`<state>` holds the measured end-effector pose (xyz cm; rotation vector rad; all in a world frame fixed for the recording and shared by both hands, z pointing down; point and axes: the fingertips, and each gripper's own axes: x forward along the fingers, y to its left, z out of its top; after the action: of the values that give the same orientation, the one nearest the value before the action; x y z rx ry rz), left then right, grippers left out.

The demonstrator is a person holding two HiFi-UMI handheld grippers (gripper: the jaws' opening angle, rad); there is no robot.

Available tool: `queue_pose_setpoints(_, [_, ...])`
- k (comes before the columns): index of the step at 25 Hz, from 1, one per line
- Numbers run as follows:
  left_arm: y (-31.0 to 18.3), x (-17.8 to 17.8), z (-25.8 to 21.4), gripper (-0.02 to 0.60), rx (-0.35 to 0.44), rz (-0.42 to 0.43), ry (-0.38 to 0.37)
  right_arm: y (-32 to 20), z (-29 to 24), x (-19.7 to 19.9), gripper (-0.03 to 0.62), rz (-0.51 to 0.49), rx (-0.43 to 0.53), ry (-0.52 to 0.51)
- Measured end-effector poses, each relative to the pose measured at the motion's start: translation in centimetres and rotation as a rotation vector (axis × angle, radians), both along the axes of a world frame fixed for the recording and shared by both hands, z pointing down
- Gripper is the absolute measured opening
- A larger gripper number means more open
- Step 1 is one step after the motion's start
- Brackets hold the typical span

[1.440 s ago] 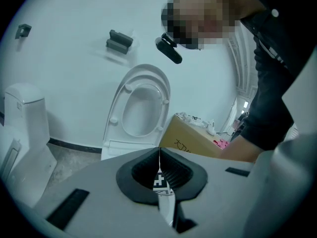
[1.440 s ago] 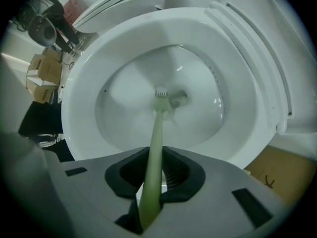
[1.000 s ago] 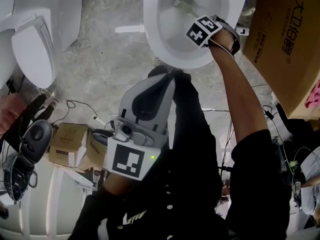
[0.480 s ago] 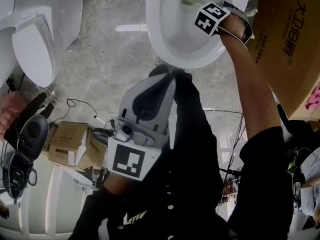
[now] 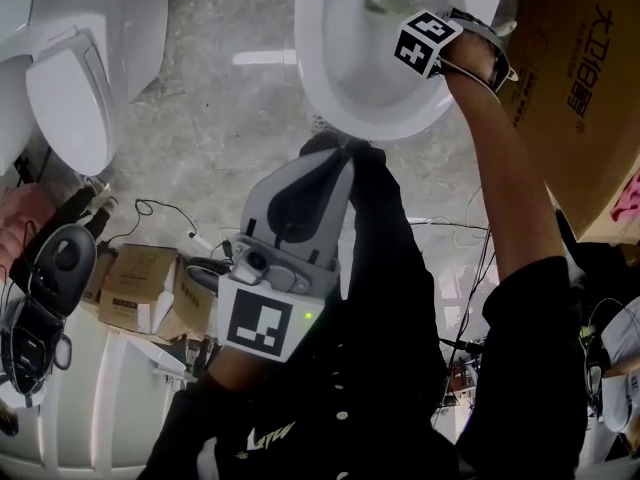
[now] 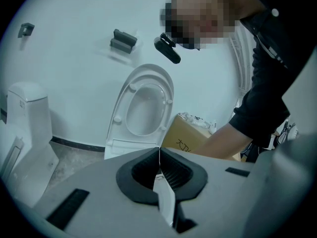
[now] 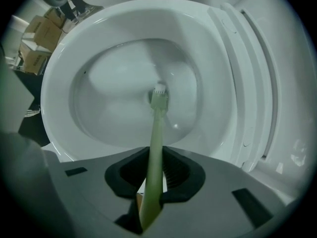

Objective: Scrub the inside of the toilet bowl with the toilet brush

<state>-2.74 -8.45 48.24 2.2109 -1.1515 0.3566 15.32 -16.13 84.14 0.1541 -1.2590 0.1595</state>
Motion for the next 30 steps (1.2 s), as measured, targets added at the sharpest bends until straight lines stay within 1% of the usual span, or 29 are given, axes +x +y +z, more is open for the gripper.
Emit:
queue_pose_setpoints(6, [-0.4, -0.6, 0.3, 0.028, -0.012, -0.016, 0.019, 2.2, 0.7, 0.7, 0.083, -0.035, -0.065, 0.044])
queue_pose_setpoints(11, [-0.6, -0.5, 0.3, 0.028, -0.012, -0.016, 0.029, 4.3, 1.0, 0.5, 0.083, -0.042, -0.12, 0.052])
queue_pose_setpoints(14, [-0.9, -0.4, 0.0, 0.029, -0.008, -0.024, 0.036, 5.8, 1.2, 0.2, 0.083, -0.025, -0.153, 0.045])
queue_pose_setpoints(18, [-1.0, -0.4, -0.2, 0.029, -0.004, -0.016, 0.038, 7.4, 1.3, -0.6, 0.084, 0.019, -0.173, 0.03])
queue_pose_setpoints(20, [-1.0, -0.4, -0.2, 0.029, -0.005, -0.016, 0.04, 8.0, 1.3, -1.1, 0.084, 0.073, -0.18, 0.007])
queue_pose_setpoints(21, [-1.0, -0.5, -0.2, 0.028, -0.007, -0.017, 0.041, 8.3, 1.3, -1.4, 0.084, 0.118, -0.183, -0.012])
queue_pose_setpoints(26, [-1.1, -0.2, -0.2, 0.028, -0.01, -0.016, 0.042, 9.7, 1.5, -3.5, 0.087, 0.44, -0.189, -0.143])
queue_pose_setpoints(30, [-1.2, -0.4, -0.1, 0.029, -0.011, -0.016, 0.036, 9.8, 1.7, -4.8, 0.089, 0.604, -0.159, -0.214])
